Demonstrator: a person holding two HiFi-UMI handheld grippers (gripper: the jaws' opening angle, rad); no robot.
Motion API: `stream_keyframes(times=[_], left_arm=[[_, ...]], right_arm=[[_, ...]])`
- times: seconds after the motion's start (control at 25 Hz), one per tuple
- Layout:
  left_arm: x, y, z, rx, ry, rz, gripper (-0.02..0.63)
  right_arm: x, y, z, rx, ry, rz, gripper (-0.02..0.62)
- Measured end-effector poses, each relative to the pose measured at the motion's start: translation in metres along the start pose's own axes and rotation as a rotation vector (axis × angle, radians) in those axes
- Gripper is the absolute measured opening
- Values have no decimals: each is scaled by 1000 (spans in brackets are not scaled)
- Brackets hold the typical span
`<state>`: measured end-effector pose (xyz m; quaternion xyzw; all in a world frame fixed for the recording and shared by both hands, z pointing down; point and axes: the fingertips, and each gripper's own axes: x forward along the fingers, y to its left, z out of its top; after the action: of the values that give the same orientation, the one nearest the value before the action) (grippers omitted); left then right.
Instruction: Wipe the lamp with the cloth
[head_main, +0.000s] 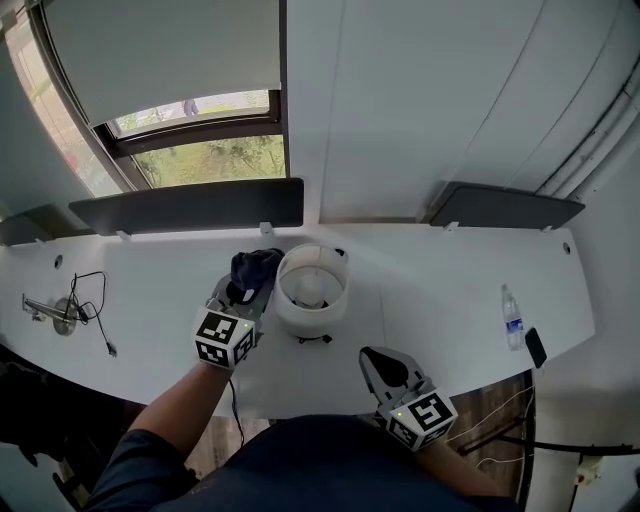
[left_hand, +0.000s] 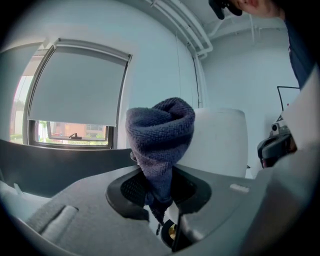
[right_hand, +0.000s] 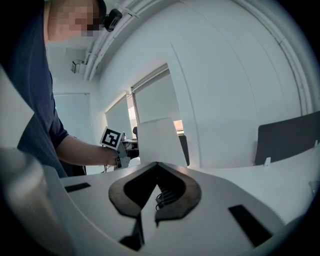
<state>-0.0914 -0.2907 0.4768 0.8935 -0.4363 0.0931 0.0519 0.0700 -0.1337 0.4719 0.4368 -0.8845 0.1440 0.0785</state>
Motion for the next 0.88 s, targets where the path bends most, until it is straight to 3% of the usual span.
stream_keyframes(times=[0.88], left_arm=[[-26,-9,-68,-77,115,50,97]], right_arm=[[-21,14,-9,-37,35,19,11]])
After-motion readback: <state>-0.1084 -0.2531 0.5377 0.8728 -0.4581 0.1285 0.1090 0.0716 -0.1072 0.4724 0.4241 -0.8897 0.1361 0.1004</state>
